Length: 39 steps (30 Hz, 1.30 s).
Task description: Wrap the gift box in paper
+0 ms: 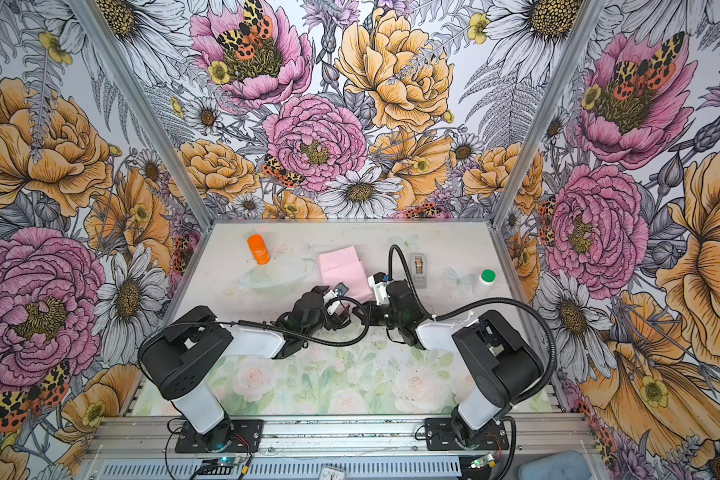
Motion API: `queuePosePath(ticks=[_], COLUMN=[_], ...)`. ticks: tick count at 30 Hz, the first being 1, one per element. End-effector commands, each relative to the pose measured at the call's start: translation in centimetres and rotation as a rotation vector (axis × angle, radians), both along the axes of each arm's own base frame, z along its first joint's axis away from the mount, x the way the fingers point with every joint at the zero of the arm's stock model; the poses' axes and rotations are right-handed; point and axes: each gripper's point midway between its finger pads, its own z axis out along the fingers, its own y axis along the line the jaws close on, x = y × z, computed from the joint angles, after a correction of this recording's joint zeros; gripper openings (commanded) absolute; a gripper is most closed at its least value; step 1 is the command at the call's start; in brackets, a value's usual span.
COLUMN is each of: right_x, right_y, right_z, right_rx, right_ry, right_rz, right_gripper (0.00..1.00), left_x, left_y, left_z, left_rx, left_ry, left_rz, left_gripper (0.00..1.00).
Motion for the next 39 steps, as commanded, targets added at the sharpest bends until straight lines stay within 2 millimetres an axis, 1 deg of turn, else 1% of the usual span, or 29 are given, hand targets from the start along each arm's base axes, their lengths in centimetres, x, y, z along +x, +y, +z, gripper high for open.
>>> queuePosePath(ticks=[1,7,12,15,20,24,29,33,35,39], right_x=[1.7,2.8,4.0,4.6,4.9,4.5,2.7,1.4,1.2,1.5], right_y=[0.6,0.4,-0.3,-0.6,-0.5,-0.7,-1.6,-1.6,-1.3,-0.5], right_z=[1.2,0.9,-0.8,-1.3,-1.6,-2.1,-2.0,-1.8,-1.6,-0.9], right_rx=[0.015,-0.008,-0.049,-0.044,-0.030,-0.023,-0.003,-0.002,0.003,0.015], right_ry=[-0.064,-0.078,-0.070,-0.067,-0.072,-0.067,-0.074,-0.079,-0.086,-0.103], right_rz=[-0.026,-0.049,-0.100,-0.120,-0.121,-0.125,-0.142,-0.134,-0.131,-0.125], right_gripper=[0.00,0.00,0.00,0.00,0.00,0.00,0.01,0.01,0.00,0.00], left_x=[-0.8,-0.9,-0.9,-1.0,-0.9,-0.9,-0.9,-0.9,-0.9,-0.9], left_y=[1.1,1.1,1.0,0.9,0.9,0.9,1.0,1.1,1.2,1.2], left_z=[-1.7,-1.8,-1.8,-1.8,-1.8,-1.8,-1.7,-1.6,-1.6,-1.6], left_rx=[0.026,0.027,0.025,0.026,0.026,0.027,0.028,0.028,0.030,0.030], left_ry=[0.067,0.068,0.071,0.071,0.069,0.069,0.066,0.064,0.064,0.065], left_rz=[0.020,0.019,0.018,0.014,0.016,0.015,0.017,0.020,0.022,0.022], left_gripper=[0.87,0.87,0.87,0.87,0.87,0.87,0.87,0.87,0.87,0.87])
